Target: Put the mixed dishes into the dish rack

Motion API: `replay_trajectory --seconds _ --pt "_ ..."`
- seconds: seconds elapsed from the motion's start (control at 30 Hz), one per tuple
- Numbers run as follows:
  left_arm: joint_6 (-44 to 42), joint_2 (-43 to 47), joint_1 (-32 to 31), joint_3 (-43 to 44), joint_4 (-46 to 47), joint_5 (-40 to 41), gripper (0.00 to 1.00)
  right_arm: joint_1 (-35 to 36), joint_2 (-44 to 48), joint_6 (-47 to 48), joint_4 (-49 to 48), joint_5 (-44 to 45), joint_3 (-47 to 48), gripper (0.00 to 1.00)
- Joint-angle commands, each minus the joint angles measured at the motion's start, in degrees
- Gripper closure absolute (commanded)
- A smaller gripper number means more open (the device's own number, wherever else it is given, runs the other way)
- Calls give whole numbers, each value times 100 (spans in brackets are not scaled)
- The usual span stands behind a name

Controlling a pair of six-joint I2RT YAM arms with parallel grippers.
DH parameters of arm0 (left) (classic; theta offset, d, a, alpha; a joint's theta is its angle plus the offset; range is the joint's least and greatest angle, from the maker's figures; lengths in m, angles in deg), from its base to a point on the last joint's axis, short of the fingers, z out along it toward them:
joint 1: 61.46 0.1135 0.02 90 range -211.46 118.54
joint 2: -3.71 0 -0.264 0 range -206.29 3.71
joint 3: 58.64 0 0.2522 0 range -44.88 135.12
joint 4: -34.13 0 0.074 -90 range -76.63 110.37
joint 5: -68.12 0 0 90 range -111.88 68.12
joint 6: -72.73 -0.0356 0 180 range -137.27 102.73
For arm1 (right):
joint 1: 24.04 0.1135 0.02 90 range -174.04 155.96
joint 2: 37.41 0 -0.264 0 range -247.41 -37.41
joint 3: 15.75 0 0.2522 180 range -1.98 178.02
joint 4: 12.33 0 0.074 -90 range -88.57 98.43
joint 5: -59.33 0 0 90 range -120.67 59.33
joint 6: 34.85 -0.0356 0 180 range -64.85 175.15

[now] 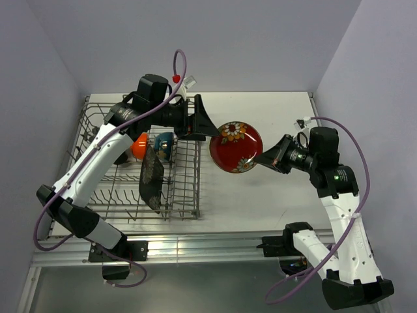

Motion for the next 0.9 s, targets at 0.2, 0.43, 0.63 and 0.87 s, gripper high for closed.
replay_trajectory --seconds 0.2,0.43,0.63,0.87 --pt "-153 -245 -1 118 -55 -450 8 -7 -113 -645 -962 -1379 558 100" --pt "592 -25 -10 -277 1076 -1346 40 -7 -386 -724 -1279 -1643 699 100" --pt "1550 229 -1 -1006 2580 -1891 98 106 -684 -778 -1561 -1880 865 100" --pt "1168 616 454 -605 2057 -939 100 248 -1141 -384 -1324 -1969 1419 38"
